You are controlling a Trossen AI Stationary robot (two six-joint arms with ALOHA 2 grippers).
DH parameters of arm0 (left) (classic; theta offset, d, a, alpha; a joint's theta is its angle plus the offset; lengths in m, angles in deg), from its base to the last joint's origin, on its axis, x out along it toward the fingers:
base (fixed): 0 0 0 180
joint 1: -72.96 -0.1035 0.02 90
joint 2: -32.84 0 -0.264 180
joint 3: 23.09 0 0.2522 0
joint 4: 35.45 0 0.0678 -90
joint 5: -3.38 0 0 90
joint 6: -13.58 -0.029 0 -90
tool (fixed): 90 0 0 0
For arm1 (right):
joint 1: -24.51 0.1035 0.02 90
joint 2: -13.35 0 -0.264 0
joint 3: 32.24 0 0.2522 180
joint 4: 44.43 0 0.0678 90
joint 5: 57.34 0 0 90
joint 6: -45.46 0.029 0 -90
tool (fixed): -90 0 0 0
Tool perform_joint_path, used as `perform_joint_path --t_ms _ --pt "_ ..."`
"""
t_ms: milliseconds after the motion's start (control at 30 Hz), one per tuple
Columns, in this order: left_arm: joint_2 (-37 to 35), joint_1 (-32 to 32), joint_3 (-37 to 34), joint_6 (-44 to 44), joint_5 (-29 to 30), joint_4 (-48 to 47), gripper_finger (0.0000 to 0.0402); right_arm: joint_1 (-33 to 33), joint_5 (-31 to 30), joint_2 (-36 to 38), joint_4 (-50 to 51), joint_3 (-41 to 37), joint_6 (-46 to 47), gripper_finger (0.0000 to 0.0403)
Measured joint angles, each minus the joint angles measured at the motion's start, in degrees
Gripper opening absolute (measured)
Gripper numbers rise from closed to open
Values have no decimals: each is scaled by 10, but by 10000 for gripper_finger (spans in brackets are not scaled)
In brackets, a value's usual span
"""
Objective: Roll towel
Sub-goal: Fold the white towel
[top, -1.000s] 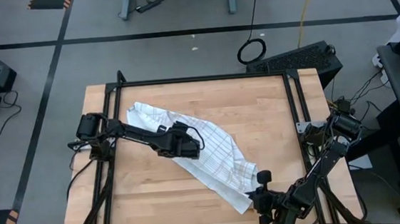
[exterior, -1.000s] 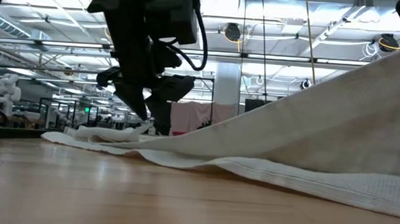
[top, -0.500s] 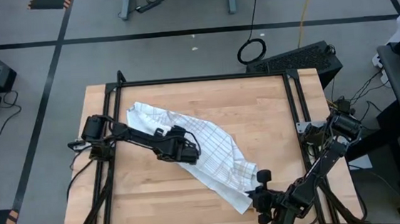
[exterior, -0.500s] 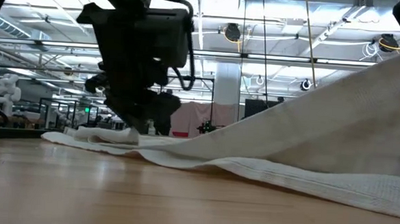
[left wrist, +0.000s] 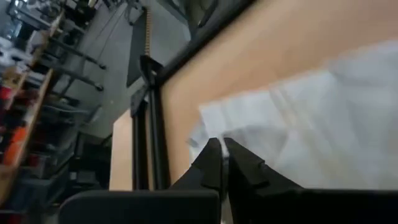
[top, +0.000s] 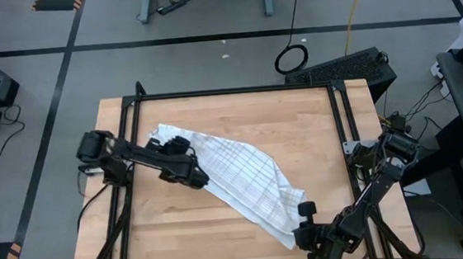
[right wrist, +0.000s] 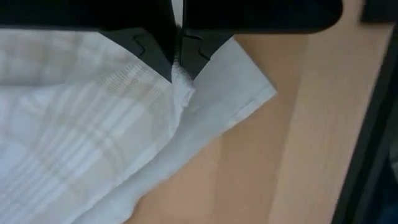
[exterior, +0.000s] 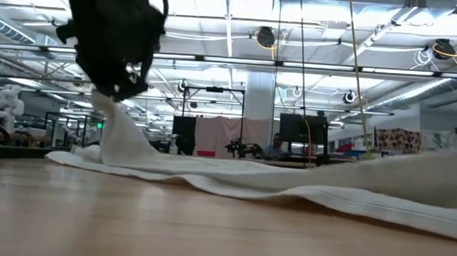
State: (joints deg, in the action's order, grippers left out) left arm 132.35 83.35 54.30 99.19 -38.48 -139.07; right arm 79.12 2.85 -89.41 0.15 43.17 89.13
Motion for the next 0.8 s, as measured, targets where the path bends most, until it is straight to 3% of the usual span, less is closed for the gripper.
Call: perform_joint_path --t_ms 167,367,600,733,800 --pt "-39 6 -10 -13 -20 -1 5 24 72 0 75 0 75 0" --pt "-73 0 -5 -74 35 -1 7 72 121 3 196 0 177 0" --pt "-98 -15 -5 -283 37 -1 8 116 121 27 271 0 246 0" --pt "-121 -13 6 -324 43 -2 9 130 91 40 285 0 267 0" --pt "-133 -9 17 -325 75 0 9 134 74 45 285 0 268 0"
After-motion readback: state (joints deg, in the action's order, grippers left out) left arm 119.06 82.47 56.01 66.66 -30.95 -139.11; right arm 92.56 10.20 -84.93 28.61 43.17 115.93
